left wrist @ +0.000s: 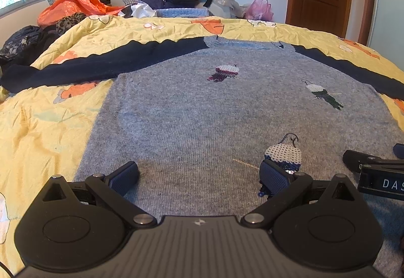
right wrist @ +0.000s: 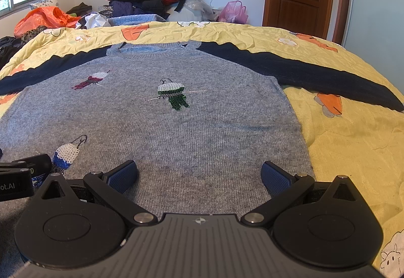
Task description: Fold small clothes
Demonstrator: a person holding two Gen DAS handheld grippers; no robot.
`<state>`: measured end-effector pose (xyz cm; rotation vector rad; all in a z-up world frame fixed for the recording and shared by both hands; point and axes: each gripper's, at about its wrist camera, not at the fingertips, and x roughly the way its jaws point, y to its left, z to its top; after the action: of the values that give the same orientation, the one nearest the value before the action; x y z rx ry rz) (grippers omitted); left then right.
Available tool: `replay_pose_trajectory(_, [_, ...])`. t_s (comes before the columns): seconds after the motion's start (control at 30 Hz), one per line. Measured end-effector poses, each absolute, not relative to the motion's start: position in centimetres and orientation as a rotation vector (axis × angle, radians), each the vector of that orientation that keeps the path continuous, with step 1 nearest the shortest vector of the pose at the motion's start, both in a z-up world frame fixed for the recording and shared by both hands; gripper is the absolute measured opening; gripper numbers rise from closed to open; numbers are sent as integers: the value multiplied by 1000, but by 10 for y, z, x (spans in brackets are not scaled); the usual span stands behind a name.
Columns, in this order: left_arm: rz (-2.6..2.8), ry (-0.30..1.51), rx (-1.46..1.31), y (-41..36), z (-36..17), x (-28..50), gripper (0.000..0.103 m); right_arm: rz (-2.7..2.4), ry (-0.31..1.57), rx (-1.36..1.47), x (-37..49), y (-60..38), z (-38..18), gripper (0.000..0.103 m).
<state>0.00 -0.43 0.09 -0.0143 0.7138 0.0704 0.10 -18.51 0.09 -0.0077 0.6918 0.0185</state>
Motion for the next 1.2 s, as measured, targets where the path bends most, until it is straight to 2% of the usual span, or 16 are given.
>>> replay_pose_trajectory(1.2, [69, 714, -18, -6, 1, 0, 103, 18, 692, -9, 1, -185, 1, 103])
